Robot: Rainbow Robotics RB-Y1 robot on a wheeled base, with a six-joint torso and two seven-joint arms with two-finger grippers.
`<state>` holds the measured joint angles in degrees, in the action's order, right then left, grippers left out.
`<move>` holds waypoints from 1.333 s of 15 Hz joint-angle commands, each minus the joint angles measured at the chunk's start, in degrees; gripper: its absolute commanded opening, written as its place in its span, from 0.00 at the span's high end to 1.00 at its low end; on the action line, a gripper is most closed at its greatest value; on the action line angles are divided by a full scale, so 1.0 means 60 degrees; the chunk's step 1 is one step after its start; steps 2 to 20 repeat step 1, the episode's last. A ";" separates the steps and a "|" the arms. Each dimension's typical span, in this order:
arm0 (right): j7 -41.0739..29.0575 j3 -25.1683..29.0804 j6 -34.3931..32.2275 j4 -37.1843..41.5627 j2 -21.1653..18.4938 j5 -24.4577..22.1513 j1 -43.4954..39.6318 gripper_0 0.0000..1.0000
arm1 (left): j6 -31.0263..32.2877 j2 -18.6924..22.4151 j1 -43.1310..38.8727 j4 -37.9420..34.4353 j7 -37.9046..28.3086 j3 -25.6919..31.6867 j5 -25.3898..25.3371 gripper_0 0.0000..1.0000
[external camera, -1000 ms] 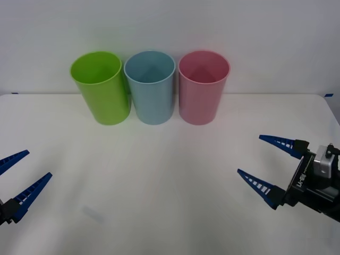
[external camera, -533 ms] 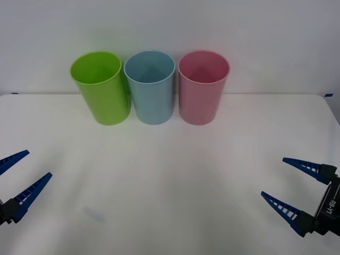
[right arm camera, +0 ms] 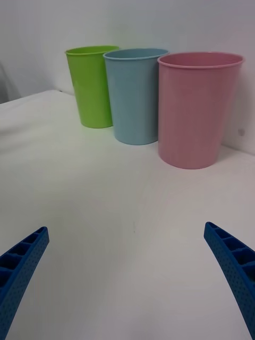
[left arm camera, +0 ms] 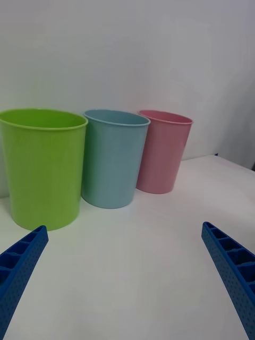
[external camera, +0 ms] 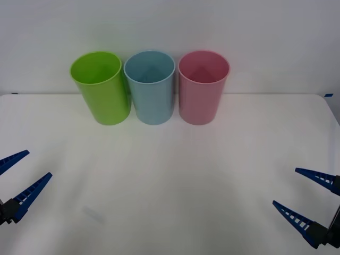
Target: Grasp the object on the table and drop it into the matching bin: aluminum can to the light blue bin, PET bottle to the pink bin.
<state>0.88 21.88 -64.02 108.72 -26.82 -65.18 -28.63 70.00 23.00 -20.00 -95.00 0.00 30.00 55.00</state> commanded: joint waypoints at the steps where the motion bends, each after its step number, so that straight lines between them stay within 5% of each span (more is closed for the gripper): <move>1: 0.0000 0.0001 0.0007 0.0001 0.0002 -0.0006 -0.0004 0.00 | 0.0000 0.0000 0.0000 0.0000 0.0000 0.0000 0.0000 0.00; 20: 0.0000 0.0001 0.0007 0.0001 0.0002 -0.0006 -0.0004 0.00 | 0.0000 0.0000 0.0000 0.0000 0.0000 0.0000 0.0000 0.00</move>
